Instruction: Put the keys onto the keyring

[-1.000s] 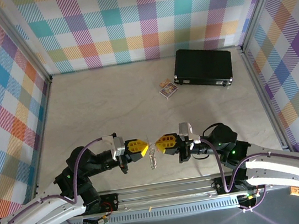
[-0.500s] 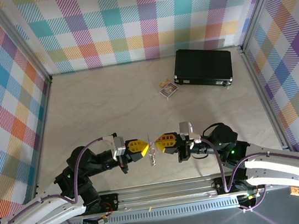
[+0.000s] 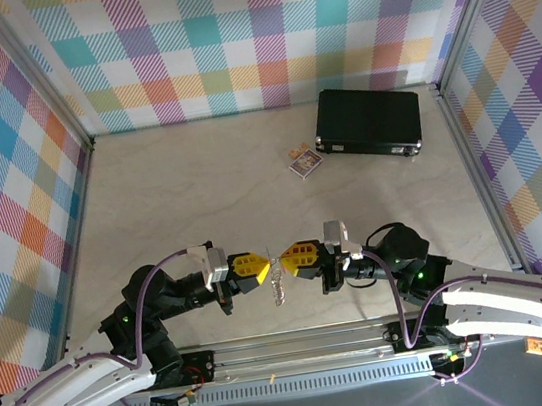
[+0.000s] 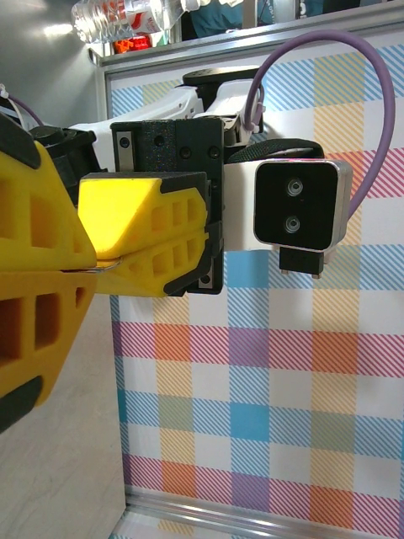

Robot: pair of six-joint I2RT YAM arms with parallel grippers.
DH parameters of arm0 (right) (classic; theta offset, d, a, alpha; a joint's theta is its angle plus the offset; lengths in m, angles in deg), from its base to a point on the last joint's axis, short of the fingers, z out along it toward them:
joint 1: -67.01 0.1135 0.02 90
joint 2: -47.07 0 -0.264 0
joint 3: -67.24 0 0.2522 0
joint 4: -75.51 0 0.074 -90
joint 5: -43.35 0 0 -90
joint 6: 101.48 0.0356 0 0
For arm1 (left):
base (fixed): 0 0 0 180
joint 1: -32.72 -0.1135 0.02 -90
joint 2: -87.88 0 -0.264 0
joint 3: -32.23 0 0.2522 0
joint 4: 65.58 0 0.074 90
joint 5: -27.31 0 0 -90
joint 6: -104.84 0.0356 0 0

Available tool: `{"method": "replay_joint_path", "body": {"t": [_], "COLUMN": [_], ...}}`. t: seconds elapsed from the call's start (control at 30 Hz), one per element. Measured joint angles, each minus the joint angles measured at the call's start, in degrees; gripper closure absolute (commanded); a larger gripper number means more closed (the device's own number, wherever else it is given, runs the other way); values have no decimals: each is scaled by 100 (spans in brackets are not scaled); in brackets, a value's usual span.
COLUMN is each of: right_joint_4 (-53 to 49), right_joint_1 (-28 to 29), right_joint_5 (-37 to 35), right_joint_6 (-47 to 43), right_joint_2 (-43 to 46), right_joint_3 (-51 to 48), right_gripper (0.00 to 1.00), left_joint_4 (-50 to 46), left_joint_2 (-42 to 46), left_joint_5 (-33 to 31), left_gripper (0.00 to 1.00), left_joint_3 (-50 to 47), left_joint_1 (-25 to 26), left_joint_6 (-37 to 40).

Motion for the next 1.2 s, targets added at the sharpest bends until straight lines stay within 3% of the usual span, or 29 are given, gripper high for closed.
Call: {"method": "replay_joint_path", "body": {"t": [1.2], "right_joint_4": [258], "right_joint_1": [9], "right_joint_5": [-79], "right_joint_6": [2], "right_joint_2": [-92], "right_joint_3": [-177], "right_gripper": [100], "left_joint_4": [0], "left_joint_2": [76], "left_joint_5": [2], "left_gripper": [100], "left_joint_3": [-7], "left_joint_1": [-31], "left_joint_6": [-2]}}
